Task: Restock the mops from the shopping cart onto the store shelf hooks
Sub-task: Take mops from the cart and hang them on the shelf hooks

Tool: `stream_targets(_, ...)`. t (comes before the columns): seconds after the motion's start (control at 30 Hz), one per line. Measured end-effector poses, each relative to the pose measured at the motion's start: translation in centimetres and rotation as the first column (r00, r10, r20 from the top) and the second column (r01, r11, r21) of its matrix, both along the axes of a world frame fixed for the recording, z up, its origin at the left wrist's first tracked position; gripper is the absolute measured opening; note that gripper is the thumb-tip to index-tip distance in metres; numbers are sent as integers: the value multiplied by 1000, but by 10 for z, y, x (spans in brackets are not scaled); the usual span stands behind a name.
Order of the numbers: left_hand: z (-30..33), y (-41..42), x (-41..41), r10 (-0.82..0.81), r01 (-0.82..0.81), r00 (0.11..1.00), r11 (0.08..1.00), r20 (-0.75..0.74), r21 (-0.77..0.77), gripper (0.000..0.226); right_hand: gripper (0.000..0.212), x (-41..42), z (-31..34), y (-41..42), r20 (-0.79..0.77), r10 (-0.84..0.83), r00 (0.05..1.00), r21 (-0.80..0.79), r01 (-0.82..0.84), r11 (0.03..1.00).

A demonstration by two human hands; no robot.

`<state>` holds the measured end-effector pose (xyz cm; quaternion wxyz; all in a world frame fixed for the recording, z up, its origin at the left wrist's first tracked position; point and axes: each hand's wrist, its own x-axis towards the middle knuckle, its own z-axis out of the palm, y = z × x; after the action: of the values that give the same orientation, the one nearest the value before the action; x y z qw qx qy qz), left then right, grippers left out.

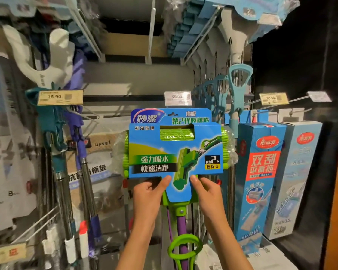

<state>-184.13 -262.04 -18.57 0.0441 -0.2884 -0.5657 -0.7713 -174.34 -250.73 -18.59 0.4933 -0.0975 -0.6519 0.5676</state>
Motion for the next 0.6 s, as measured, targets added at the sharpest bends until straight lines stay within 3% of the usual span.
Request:
stream_targets(0.13,-2,15,-5,2,-2,1000,1000,6,9,67,30,-5,1,19,10,23,1000,6,-23,1000)
stream_targets(0.27,4,28,-5,43,-43,999,999,11,5,54,26,-9,7,34,25,68,997,8,-68,998)
stream_targets(0.6,5,47,-10,85,-85,996,996,-27,5,54,27,-16,9,53,-42,109,993,9,-109,994)
